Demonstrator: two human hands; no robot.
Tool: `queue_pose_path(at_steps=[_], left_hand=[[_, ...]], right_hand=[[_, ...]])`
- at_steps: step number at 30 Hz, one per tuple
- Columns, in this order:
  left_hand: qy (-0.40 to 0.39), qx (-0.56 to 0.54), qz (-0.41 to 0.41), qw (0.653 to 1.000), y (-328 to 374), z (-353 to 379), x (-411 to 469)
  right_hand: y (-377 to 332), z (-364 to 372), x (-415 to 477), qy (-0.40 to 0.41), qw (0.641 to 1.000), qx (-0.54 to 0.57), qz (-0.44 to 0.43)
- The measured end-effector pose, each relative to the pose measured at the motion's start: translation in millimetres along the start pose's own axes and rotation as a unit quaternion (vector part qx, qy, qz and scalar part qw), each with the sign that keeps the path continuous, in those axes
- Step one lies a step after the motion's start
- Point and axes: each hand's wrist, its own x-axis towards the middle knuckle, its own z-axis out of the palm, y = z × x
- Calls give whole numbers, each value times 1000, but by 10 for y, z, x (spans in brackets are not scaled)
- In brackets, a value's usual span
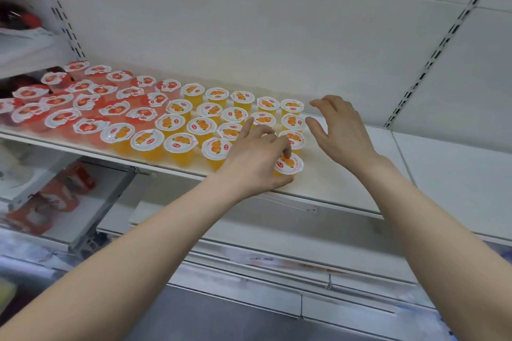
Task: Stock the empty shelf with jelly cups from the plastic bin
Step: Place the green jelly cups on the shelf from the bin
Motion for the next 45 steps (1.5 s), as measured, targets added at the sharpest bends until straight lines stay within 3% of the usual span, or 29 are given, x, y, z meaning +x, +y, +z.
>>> queue_pose_path(at_steps=[9, 17, 23, 35, 41, 45], left_hand=[[52, 11, 4, 999, -84, -134, -67], [107, 22, -47, 993, -686, -539, -407], [139, 53, -78, 986, -1338, -952, -1050], [137, 101, -229, 958, -2721, -1629, -3091], [128, 95, -341, 926, -3117, -1623, -4237], [112, 70, -435, 891, -3269, -1396, -5002]], right_hand=[[-183, -20, 124, 0, 999, 4, -39], [-771, -24, 193, -7, 996, -8, -86], [-1698, 109, 189, 7, 990, 1, -138], [-4001, 892, 42, 4, 950, 57, -307], [-4917, 1395, -262, -58, 924, 104, -363], [-5391, 1870, -490, -121, 886, 140, -424]])
